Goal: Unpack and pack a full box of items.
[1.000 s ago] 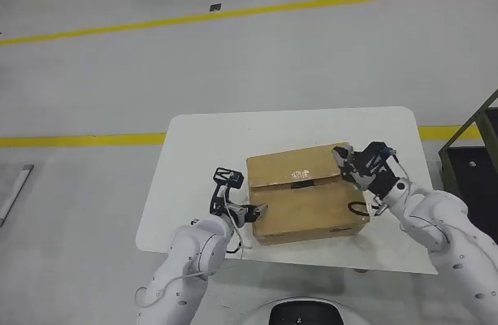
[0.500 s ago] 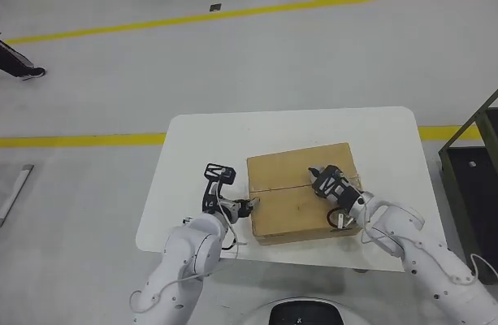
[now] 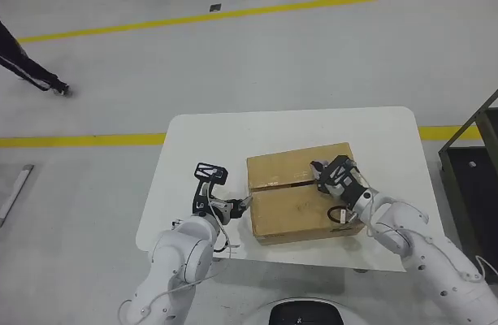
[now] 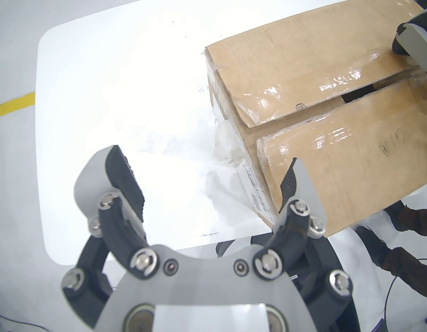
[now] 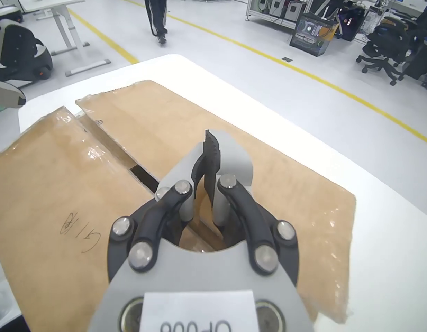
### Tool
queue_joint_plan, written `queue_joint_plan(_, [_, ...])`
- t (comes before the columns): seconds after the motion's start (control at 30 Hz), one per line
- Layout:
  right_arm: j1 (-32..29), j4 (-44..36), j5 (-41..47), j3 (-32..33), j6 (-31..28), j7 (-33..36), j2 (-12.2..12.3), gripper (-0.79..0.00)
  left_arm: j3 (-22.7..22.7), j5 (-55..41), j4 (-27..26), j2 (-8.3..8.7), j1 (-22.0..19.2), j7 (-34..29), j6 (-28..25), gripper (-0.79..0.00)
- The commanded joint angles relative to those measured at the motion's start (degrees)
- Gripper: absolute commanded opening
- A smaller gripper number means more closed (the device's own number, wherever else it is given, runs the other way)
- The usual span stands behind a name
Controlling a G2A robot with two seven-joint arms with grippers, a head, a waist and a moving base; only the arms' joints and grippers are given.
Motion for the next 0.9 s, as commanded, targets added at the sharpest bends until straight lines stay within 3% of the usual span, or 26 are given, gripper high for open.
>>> queue_joint_plan(0.0, [-0.13, -0.4, 0.58, 0.44, -0.36, 0.84, 0.04, -0.785, 0.0, 0.0, 0.0, 0.0, 0.0, 0.0, 0.0, 0.0])
queue_joint_plan(0.3, [-0.75, -0.39, 0.41, 1.59, -1.68, 1.56, 0.11, -0.785, -1.43, 11.73, 1.91, 0.69, 4.83, 2.79, -0.33, 0.0])
queue_joint_plan(0.5, [-1.28, -0.63, 0.1, 2.07, -2.1, 2.1, 0.12, -0.785, 0.11, 19.75, 6.15, 0.9, 8.84, 6.95, -1.68, 0.0])
queue_joint_plan(0.7, [-1.36, -0.67, -0.19, 2.16, -2.18, 2.43, 0.02, -0.785, 2.65, 21.7, 12.4, 0.39, 9.1, 12.44, -1.91, 0.0])
queue_joint_plan(0.87, [-2.12, -1.34, -0.47, 2.56, -2.26, 2.85, 0.05, -0.785, 2.83, 21.53, 12.66, 0.35, 8.98, 12.53, -2.3, 0.0])
